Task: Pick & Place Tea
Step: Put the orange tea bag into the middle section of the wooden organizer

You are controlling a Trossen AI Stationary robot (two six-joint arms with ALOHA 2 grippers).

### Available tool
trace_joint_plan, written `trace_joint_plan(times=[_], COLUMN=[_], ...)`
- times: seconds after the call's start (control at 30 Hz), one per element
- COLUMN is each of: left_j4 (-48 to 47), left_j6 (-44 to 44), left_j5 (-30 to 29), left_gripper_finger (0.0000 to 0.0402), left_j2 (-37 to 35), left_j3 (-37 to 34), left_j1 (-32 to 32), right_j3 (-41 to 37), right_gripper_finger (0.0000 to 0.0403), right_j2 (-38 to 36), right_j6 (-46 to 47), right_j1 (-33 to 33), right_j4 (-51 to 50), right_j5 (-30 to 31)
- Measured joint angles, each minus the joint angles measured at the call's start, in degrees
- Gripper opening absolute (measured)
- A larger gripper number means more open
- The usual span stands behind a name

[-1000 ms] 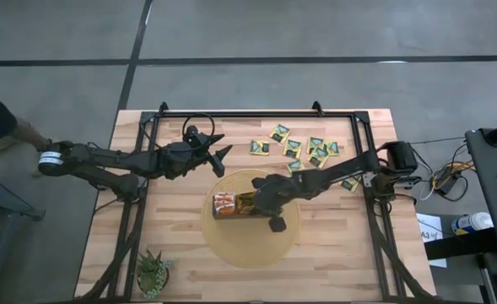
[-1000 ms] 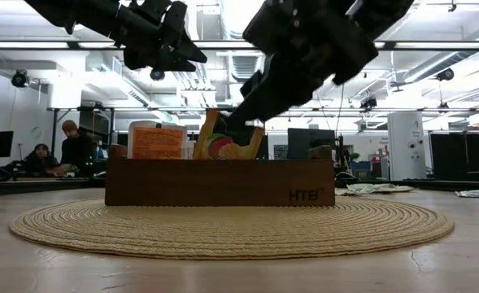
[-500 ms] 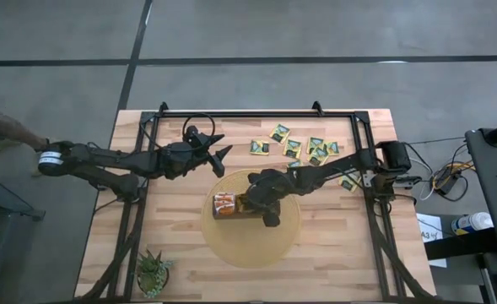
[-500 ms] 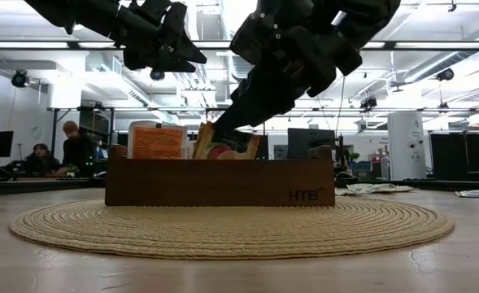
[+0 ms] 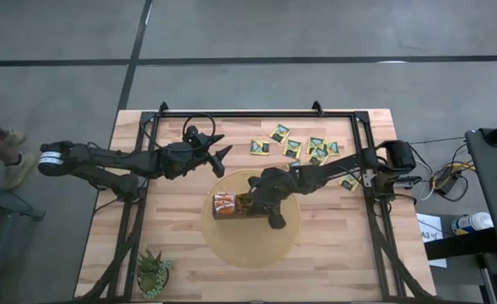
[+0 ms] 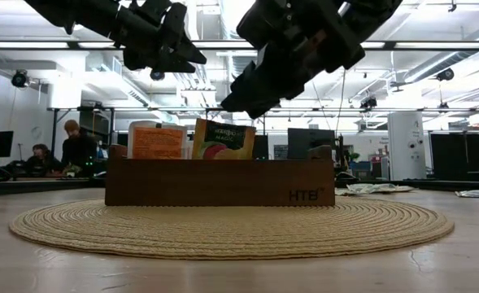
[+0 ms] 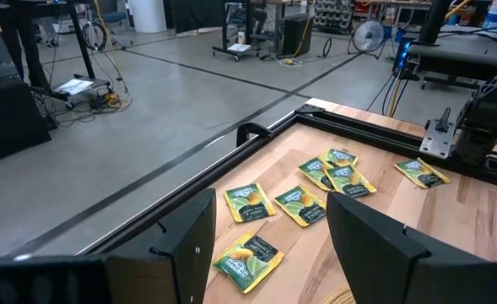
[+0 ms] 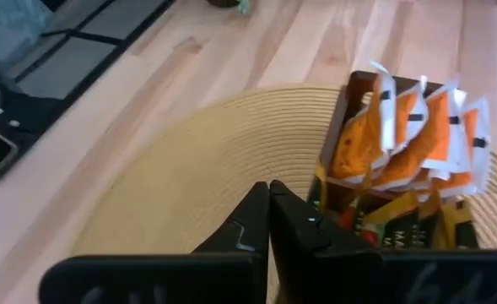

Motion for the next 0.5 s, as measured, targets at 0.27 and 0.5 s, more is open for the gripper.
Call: trace_joint_plan(times=[0.27, 0.5], left_j4=[-1.9, -4.8], left_j6=[0.0, -0.1], left_j5=[0.0, -0.5], left_gripper_finger=[0.0220, 0.0220], left_j2=[0.0, 0.0], left_j3=[0.0, -0.1], left_j1=[0.0, 0.1], right_j3=[-0.1, -0.1], right_gripper_finger=[0.0008, 0.0008], right_j2=[3.4, 1.8], right_j6=[-0.6, -1.6], right_j1=[-0.2, -0.4], right_j4=[0.3, -0.1], right_j5=[3.9, 3.8])
